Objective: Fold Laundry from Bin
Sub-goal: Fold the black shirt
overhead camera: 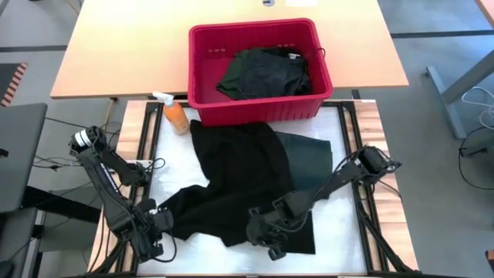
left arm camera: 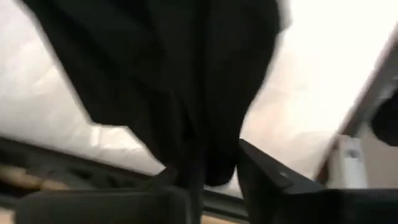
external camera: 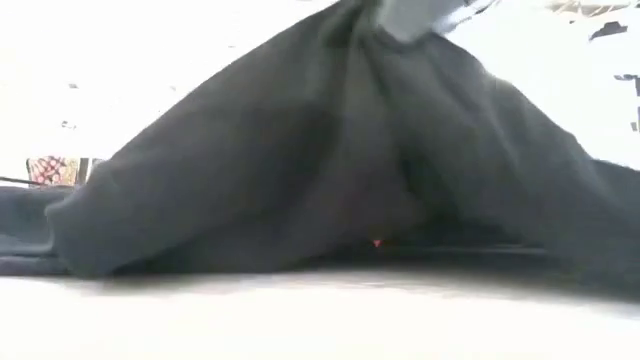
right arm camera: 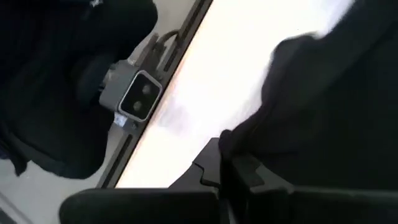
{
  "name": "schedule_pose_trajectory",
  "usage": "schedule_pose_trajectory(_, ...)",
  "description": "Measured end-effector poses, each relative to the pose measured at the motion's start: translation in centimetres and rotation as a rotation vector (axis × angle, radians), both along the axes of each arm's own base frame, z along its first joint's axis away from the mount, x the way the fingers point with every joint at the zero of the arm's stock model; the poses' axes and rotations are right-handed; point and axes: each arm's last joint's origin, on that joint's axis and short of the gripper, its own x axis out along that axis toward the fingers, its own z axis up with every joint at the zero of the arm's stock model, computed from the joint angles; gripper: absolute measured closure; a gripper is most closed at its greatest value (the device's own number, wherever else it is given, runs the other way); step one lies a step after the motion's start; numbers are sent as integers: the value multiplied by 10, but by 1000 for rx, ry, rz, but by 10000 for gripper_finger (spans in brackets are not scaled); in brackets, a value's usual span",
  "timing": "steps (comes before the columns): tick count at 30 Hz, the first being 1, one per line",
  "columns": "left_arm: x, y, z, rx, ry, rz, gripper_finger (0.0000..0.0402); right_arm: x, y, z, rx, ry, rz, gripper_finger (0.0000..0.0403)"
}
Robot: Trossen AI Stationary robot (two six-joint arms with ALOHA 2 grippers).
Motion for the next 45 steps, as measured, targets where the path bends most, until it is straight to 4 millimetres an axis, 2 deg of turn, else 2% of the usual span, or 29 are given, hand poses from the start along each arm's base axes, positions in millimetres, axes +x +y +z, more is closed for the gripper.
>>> schedule_pose_trajectory(5, 13, -1, 13, -7, -128, 25, 240, 4, -7, 2, 17, -7, -6, 379)
schedule_pose_trajectory(8, 28, -5, 19, 18, -360, 17, 209, 5, -8, 2, 20, -7, -8, 379)
schedule_pose_trajectory(11, 55, -16, 23, 115, -721, -39, 193, 5, -9, 2, 19, -6, -10, 379)
schedule_pose_trajectory(13, 77, -24, 16, 210, -841, -113, 192, 6, -11, 2, 19, -4, -14, 379)
schedule_pose_trajectory(16, 112, -32, -4, 336, -931, -183, 194, 6, -11, 3, 20, -7, -14, 379)
schedule_pose_trajectory(20, 150, -34, -31, 427, -925, -260, 200, 6, -11, 2, 20, -3, -16, 379)
schedule_pose_trajectory(24, 168, -31, -44, 411, -885, -250, 206, 6, -11, 2, 18, -1, -15, 379)
schedule_pose_trajectory(27, 173, -29, -52, 330, -845, -242, 209, 6, -11, 2, 18, -1, -15, 379)
schedule_pose_trajectory(31, 175, -29, -51, 237, -837, -232, 209, 5, -11, 2, 4, -10, 3, 379)
schedule_pose_trajectory(34, 175, -28, -52, 216, -823, -194, 210, 7, -13, 2, 0, -25, 8, 379)
schedule_pose_trajectory(39, 180, -27, -78, 203, -736, -155, 210, 9, -16, 3, 0, -31, 2, 379)
schedule_pose_trajectory(45, 181, -29, -81, 186, -737, -159, 229, 8, -16, 2, -3, -24, 2, 378)
